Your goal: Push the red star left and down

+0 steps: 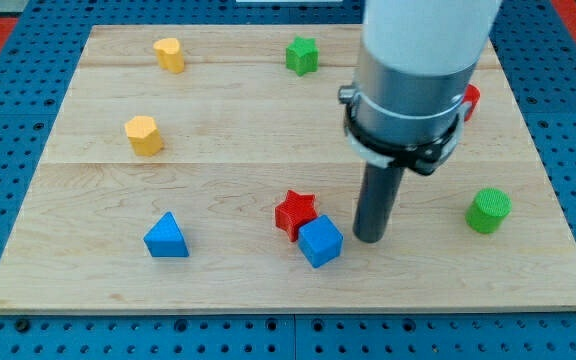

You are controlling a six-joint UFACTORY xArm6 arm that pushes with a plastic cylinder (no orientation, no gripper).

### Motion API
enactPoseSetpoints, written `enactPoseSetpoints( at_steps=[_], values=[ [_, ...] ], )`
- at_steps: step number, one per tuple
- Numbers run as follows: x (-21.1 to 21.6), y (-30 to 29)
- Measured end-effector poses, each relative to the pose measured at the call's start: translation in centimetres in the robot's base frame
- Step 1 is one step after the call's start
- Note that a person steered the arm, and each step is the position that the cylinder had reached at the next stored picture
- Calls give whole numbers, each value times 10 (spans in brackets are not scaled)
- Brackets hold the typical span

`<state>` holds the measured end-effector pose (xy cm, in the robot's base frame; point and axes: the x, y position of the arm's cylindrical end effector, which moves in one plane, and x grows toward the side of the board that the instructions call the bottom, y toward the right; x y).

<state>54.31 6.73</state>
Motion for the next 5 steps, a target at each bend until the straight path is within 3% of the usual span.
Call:
enactPoseSetpoints(
  at_steps=[3,4,5],
  values=[
    [14,-27],
    [6,26],
    [-15,29]
  ],
)
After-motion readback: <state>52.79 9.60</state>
